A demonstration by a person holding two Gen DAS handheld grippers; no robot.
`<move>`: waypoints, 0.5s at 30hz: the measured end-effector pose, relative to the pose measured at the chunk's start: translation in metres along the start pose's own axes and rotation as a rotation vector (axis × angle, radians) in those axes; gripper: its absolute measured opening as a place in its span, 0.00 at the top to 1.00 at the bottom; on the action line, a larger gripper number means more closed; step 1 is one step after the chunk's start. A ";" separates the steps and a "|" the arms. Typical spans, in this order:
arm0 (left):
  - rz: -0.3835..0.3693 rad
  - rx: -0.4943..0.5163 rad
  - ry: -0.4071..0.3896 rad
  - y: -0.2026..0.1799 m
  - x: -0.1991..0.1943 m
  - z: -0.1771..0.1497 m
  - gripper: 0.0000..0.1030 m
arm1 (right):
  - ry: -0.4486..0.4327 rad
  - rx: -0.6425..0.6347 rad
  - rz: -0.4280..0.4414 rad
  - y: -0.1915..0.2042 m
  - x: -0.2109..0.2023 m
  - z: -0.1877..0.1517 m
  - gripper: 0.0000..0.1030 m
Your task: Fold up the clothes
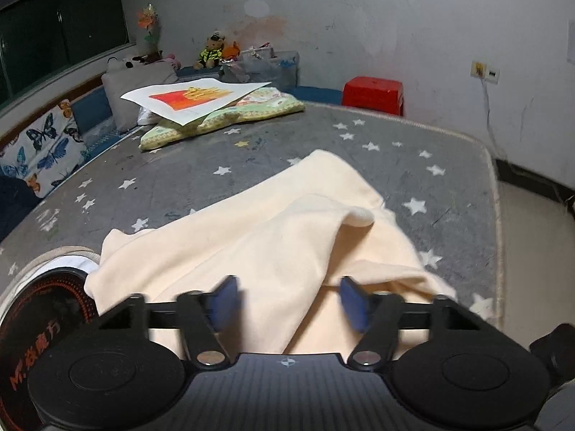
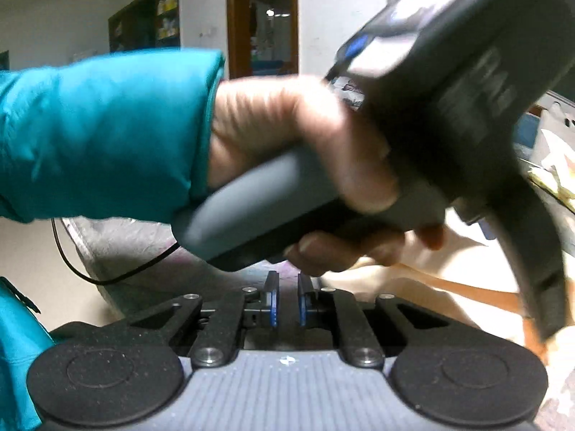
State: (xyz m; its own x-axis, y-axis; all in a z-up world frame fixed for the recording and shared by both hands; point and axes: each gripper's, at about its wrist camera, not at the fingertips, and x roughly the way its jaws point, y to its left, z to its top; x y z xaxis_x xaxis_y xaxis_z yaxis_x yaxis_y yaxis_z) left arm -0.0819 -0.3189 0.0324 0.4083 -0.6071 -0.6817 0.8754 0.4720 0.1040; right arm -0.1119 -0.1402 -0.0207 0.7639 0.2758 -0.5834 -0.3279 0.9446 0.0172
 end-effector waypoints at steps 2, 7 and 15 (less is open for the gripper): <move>0.009 -0.009 0.005 0.003 0.003 -0.003 0.61 | -0.008 0.024 -0.014 -0.005 -0.007 -0.001 0.85; 0.038 -0.052 -0.017 0.021 -0.005 -0.010 0.83 | -0.040 0.092 -0.064 -0.020 -0.026 -0.001 0.75; 0.132 -0.151 -0.061 0.054 -0.030 -0.020 0.95 | -0.052 0.205 -0.253 -0.064 -0.048 -0.003 0.62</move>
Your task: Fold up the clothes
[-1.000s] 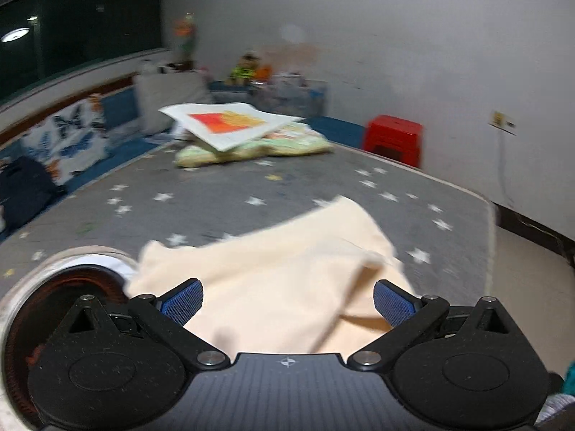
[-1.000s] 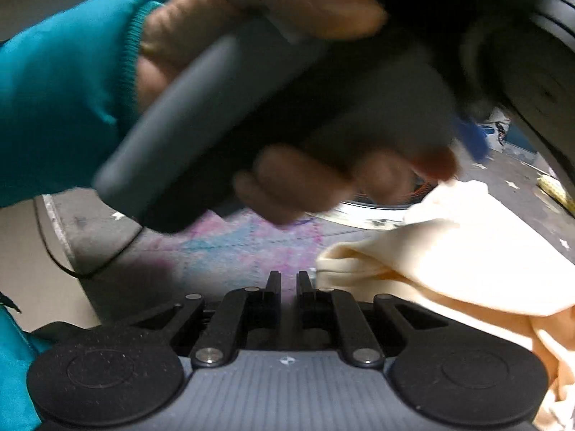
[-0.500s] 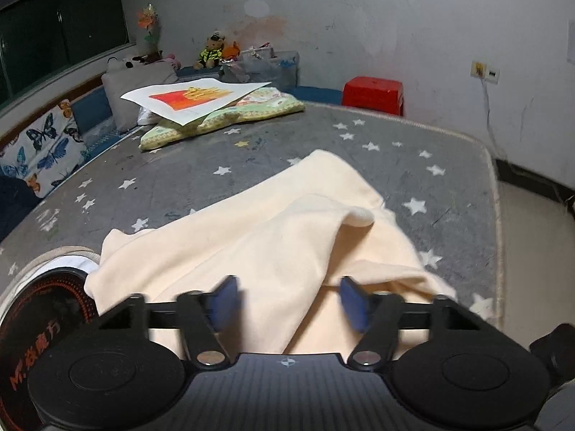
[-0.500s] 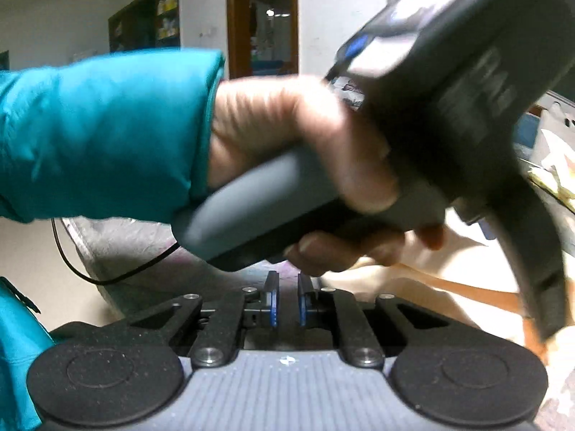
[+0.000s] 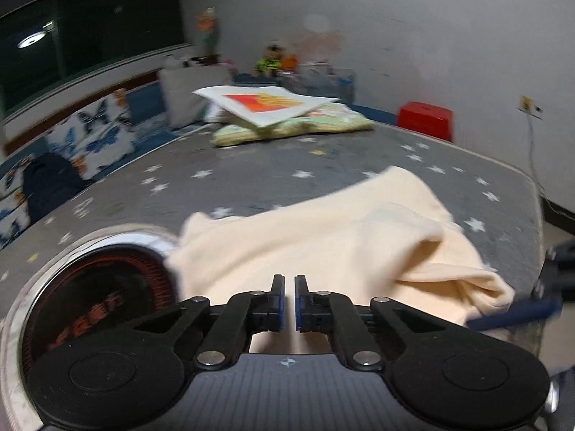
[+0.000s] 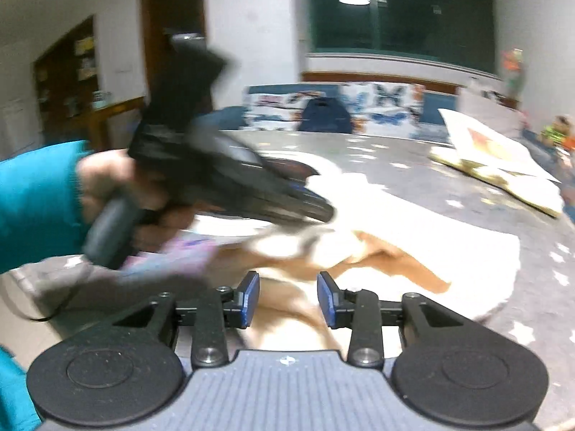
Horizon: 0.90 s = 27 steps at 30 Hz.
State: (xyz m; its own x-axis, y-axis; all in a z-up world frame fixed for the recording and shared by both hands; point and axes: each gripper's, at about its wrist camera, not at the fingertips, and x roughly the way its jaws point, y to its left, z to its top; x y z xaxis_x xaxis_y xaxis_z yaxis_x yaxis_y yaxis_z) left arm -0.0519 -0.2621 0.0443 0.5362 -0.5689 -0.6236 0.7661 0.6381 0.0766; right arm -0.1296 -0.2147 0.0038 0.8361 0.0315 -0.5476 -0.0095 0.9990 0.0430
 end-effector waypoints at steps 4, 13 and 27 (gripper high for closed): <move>-0.004 -0.059 -0.001 0.017 -0.011 -0.006 0.94 | 0.010 0.029 -0.135 -0.024 0.008 0.003 0.58; -0.123 0.093 -0.015 -0.034 -0.015 -0.004 0.55 | 0.078 0.046 -0.277 -0.048 0.020 -0.009 0.62; 0.022 0.034 0.017 -0.015 0.000 -0.014 0.92 | 0.092 0.034 -0.319 -0.056 0.018 -0.014 0.91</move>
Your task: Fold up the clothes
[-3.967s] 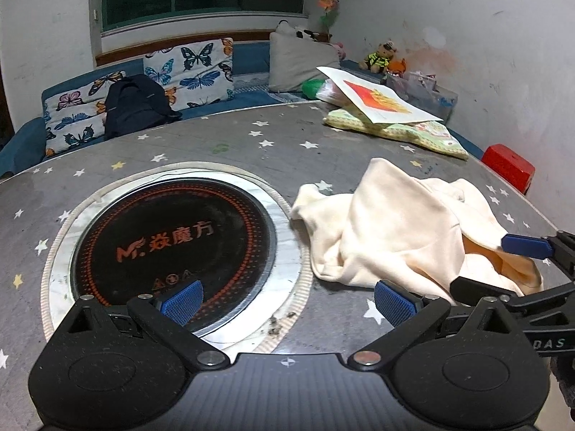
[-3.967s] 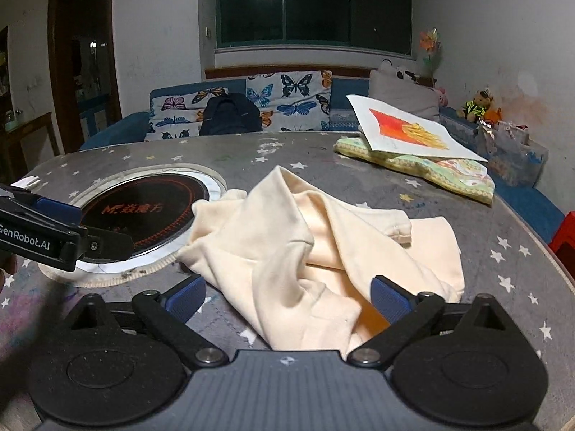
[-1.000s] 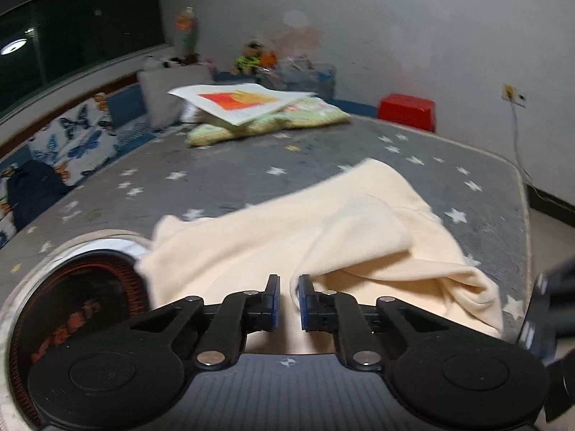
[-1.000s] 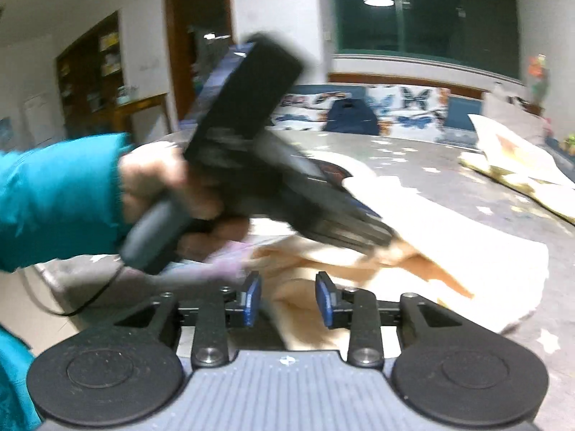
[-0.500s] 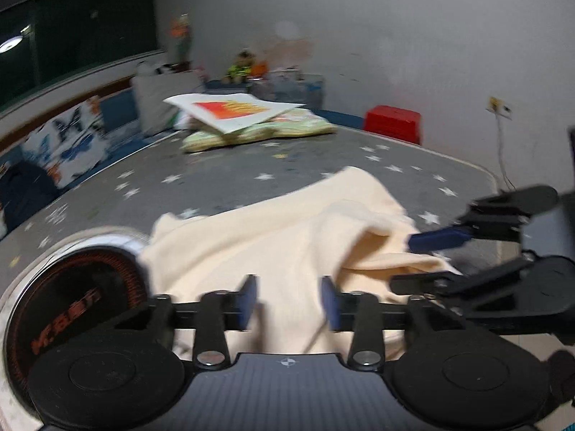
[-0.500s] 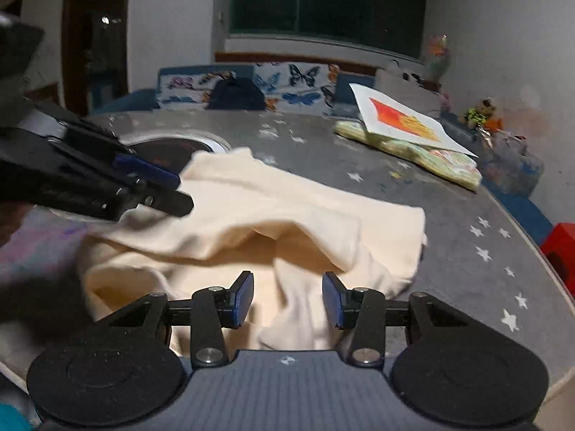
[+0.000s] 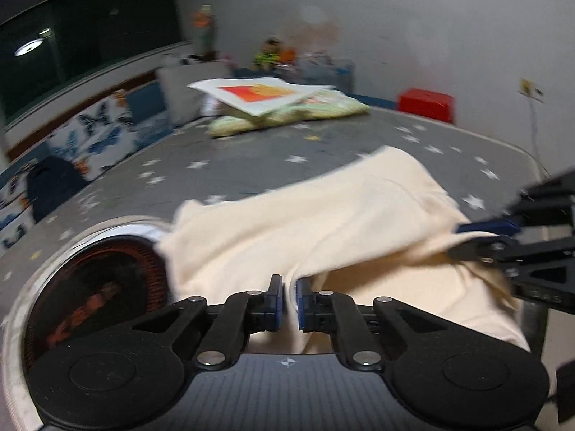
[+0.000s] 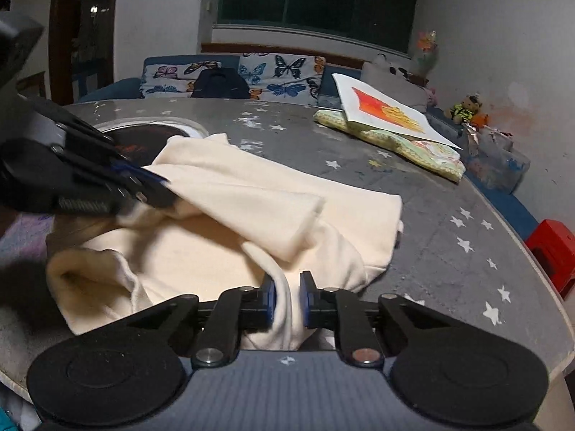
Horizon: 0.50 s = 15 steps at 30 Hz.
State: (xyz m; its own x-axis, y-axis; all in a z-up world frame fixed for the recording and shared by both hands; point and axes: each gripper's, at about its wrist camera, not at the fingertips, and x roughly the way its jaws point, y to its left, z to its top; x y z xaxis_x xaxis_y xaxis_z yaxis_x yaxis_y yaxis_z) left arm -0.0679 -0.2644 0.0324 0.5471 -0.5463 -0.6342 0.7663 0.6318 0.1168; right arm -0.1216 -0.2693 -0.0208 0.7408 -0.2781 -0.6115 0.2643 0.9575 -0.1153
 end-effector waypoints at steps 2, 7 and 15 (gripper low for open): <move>0.019 -0.036 -0.012 0.009 -0.010 -0.005 0.92 | 0.001 0.014 -0.007 -0.002 -0.002 -0.002 0.91; 0.039 -0.080 -0.019 0.018 -0.033 -0.029 0.88 | 0.015 0.053 -0.011 -0.003 -0.007 -0.010 0.90; 0.122 -0.122 -0.014 0.033 -0.057 -0.058 0.47 | 0.013 0.086 -0.017 -0.002 -0.010 -0.016 0.77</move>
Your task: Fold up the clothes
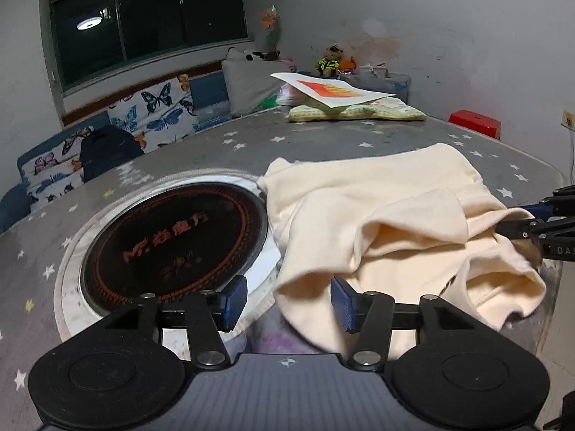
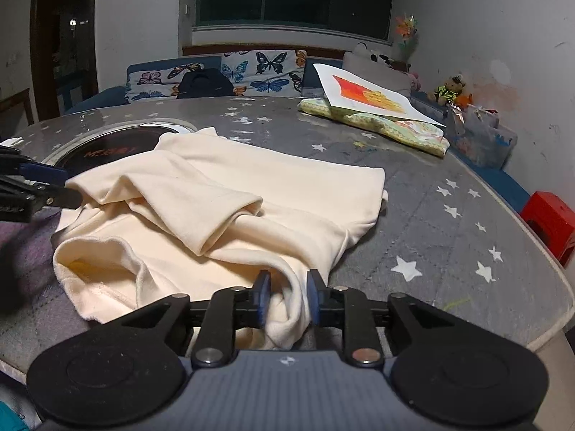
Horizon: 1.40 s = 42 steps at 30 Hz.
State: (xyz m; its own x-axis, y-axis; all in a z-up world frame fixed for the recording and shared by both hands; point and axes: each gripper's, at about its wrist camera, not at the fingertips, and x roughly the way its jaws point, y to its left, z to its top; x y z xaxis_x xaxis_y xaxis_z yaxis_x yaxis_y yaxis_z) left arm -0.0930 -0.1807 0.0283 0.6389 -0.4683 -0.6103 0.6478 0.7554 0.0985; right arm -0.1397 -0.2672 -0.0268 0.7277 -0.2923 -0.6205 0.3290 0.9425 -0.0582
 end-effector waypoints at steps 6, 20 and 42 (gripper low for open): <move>-0.032 -0.028 0.046 0.006 0.014 -0.001 0.56 | -0.008 0.018 -0.009 0.002 0.001 -0.002 0.76; 0.046 -0.201 0.034 0.052 0.006 -0.008 0.97 | -0.037 -0.012 0.038 0.026 0.031 0.017 0.74; 0.207 -0.346 0.061 0.104 -0.100 -0.082 0.97 | -0.043 -0.302 0.295 0.123 0.059 0.047 0.89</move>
State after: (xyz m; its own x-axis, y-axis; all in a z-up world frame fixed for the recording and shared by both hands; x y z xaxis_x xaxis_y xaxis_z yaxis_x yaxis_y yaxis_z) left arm -0.1231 -0.0174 0.0347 0.7087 -0.2700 -0.6518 0.3235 0.9454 -0.0399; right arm -0.0282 -0.1761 -0.0336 0.7909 -0.0030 -0.6120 -0.0838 0.9901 -0.1130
